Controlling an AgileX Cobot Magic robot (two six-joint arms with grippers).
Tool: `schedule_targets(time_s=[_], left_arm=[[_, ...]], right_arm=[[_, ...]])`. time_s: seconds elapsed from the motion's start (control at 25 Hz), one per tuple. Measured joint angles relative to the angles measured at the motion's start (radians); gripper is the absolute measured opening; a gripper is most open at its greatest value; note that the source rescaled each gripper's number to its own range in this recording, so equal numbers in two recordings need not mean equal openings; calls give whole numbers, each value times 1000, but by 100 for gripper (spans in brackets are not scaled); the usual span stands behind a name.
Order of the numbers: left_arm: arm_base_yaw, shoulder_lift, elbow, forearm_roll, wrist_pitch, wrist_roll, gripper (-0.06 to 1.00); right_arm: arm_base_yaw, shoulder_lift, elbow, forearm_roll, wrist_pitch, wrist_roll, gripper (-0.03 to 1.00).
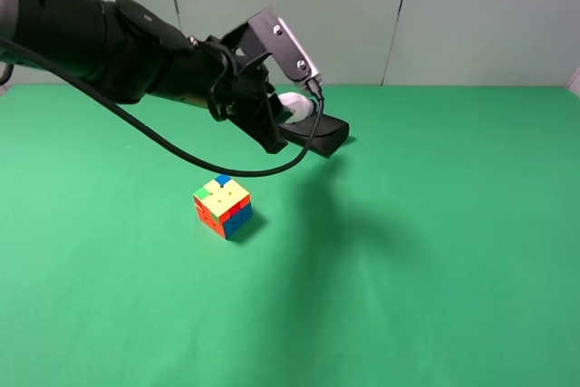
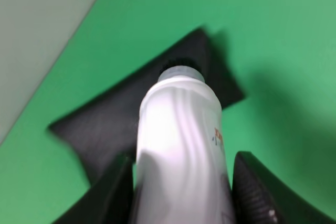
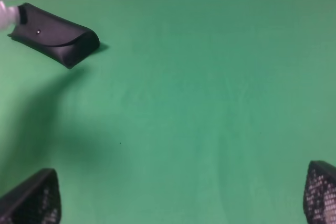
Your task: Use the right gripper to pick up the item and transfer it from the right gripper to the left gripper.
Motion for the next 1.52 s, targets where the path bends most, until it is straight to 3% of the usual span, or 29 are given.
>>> schedule_targets(time_s=[0.36, 0.8, 0.92, 1.36, 1.52], left_arm=[[14, -71, 156, 58, -261, -308, 0], [21, -116, 408, 58, -606, -526, 0], [21, -116, 456, 93, -677, -598, 0], [188, -116, 492, 350, -719, -883, 0], [217, -116, 492, 428, -719, -977, 0]], right_arm=[[0, 0, 0, 0, 0, 0, 100], [0, 0, 0, 0, 0, 0, 100], [0, 0, 0, 0, 0, 0, 100], [0, 0, 0, 0, 1, 0, 100], [0, 0, 0, 0, 1, 0, 100]])
